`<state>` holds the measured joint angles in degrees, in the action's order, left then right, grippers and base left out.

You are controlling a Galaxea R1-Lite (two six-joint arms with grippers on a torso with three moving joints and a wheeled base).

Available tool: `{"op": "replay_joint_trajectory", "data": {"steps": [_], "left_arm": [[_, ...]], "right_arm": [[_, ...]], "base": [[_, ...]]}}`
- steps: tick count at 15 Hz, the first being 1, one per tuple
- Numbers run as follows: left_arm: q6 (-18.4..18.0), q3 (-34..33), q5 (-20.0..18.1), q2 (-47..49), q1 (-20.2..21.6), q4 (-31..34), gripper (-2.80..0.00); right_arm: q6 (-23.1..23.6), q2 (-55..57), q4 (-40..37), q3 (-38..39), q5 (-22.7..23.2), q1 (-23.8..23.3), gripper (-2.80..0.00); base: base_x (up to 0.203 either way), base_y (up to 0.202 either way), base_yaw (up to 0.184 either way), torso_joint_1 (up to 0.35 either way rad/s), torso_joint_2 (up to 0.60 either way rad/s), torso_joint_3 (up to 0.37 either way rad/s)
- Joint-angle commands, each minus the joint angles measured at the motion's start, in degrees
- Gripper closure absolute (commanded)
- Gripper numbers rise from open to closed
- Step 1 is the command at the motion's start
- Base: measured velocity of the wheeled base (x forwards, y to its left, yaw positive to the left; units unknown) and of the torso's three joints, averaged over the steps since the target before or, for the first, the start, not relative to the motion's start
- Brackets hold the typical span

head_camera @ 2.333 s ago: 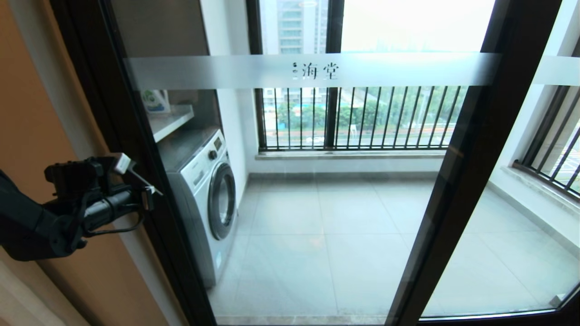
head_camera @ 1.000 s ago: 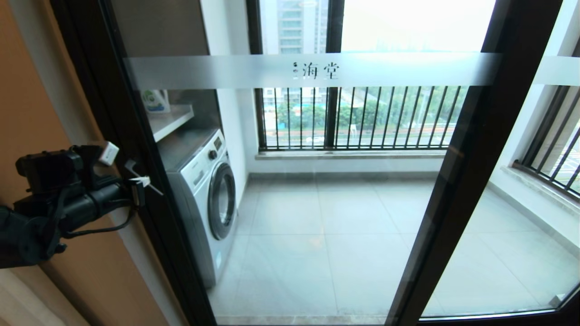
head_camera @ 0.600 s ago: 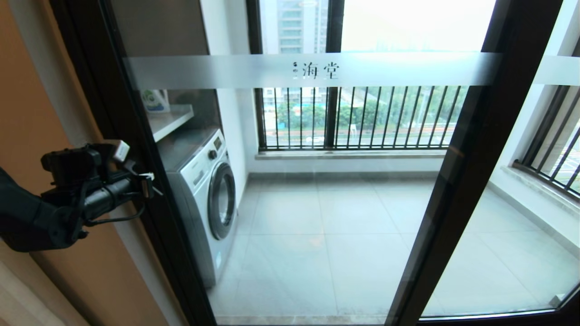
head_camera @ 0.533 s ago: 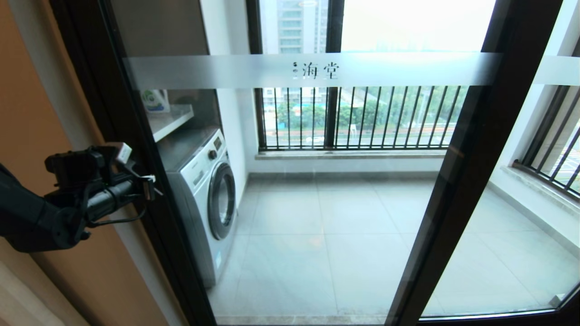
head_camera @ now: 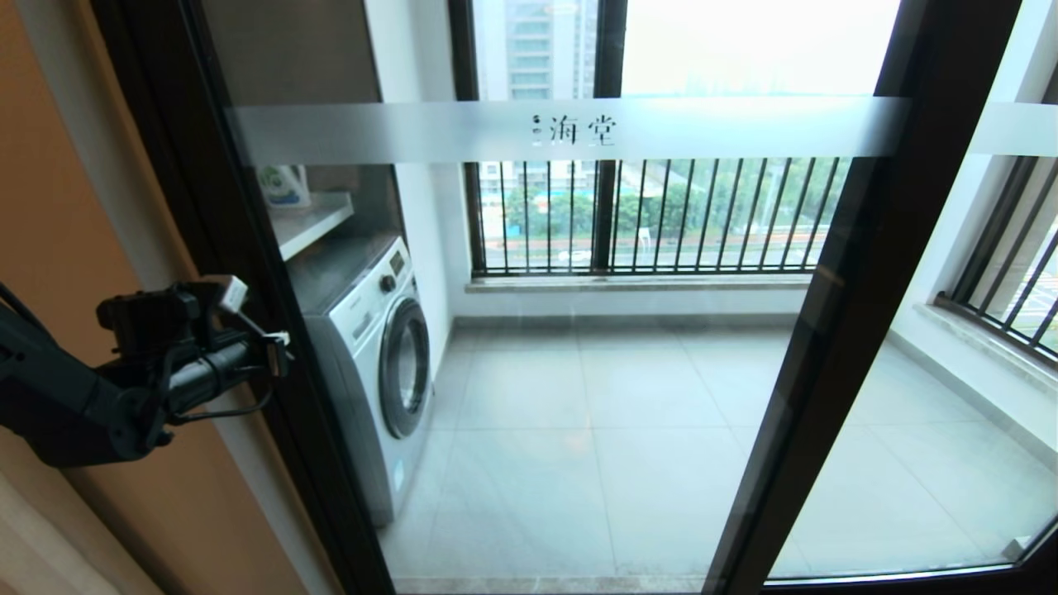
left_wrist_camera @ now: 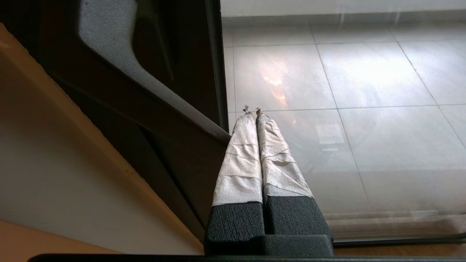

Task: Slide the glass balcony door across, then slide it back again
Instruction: Open the slid door

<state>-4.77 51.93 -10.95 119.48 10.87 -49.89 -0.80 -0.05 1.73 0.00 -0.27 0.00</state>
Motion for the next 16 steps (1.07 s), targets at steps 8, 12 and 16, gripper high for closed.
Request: {"op": "replay_joint_trajectory", "data": {"steps": [8,12,16], "left_arm": [[-2.7,-0.3,0.3,1.4,3.5,0.0,0.00],[-2.9,0.1,0.9,1.7,3.7,0.0,0.00],[-3.0,0.2,1.4,1.2,4.5,0.0,0.00]], "right_arm": [[-0.1,0.0,0.0,0.7,0.0,0.0,0.00],[0.0,0.0,0.0,0.7,0.0,0.0,0.00],[0.0,0.0,0.0,0.7,0.0,0.0,0.00]], "base": [[0.000,0.000,0.000,0.000,0.00,0.000],[0.000,0.000,0.000,0.000,0.00,0.000],[0.000,0.000,0.000,0.000,0.00,0.000]]}}
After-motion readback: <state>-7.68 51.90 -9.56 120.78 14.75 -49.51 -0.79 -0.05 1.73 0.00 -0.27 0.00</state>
